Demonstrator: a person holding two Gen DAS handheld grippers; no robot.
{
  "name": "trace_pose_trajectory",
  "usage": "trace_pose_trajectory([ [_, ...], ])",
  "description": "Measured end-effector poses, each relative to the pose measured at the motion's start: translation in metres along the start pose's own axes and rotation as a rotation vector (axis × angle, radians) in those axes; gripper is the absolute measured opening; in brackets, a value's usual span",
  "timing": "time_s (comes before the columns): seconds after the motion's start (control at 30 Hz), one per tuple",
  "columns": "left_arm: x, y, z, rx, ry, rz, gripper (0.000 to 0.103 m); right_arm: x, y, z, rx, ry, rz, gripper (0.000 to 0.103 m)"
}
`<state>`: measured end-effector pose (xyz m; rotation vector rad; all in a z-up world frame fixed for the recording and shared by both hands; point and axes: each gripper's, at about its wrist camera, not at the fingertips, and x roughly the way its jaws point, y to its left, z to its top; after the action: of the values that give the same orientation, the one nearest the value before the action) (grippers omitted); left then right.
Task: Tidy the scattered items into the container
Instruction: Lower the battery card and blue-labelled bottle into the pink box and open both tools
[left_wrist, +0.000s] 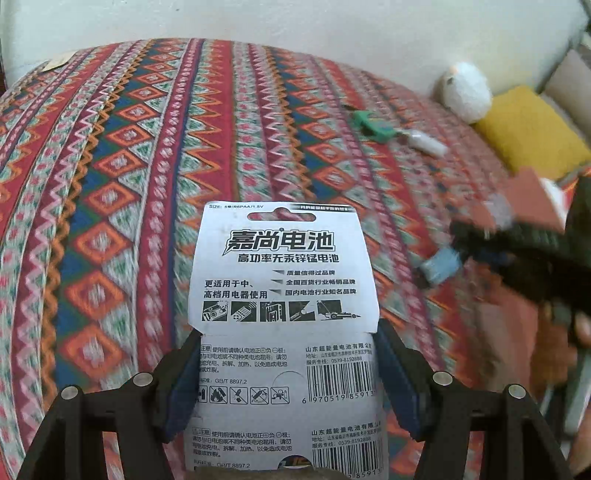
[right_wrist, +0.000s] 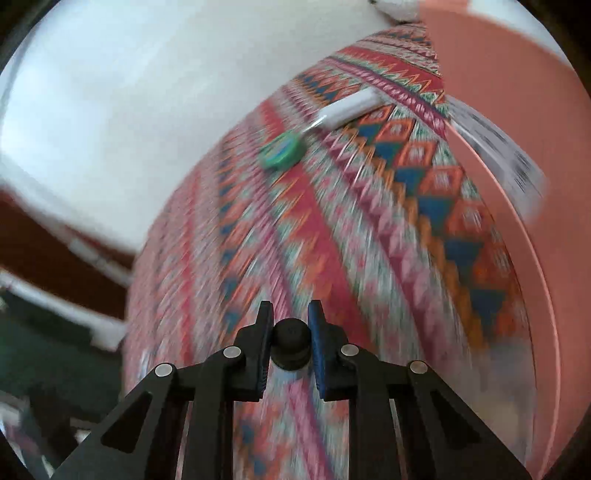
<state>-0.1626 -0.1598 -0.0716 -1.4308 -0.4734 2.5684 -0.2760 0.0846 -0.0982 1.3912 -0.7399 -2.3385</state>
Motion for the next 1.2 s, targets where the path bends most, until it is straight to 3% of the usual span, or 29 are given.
trace_pose_trajectory([
  [0.2,-0.051,-0.017,-0.047,0.010,-0.039,-0.029,0.072,-0.079,0.018,-0.079,-0.115,-0.024,0.059,0.020],
  [0.43,-0.100,-0.047,-0.089,0.091,-0.091,-0.022,0.072,-0.158,0.030,-0.127,-0.185,-0.096,0.089,0.020],
  [0.63,-0.122,-0.089,-0.109,0.196,-0.110,-0.063,0.072,-0.236,0.023,-0.152,-0.216,-0.212,0.072,0.020],
  [0.93,-0.126,-0.197,-0.104,0.383,-0.108,-0.199,0.072,-0.337,-0.026,-0.160,-0.164,-0.397,-0.038,0.020],
  [1.2,-0.090,-0.306,-0.070,0.529,-0.104,-0.275,0.072,-0.388,-0.084,-0.116,-0.101,-0.537,-0.163,0.020],
])
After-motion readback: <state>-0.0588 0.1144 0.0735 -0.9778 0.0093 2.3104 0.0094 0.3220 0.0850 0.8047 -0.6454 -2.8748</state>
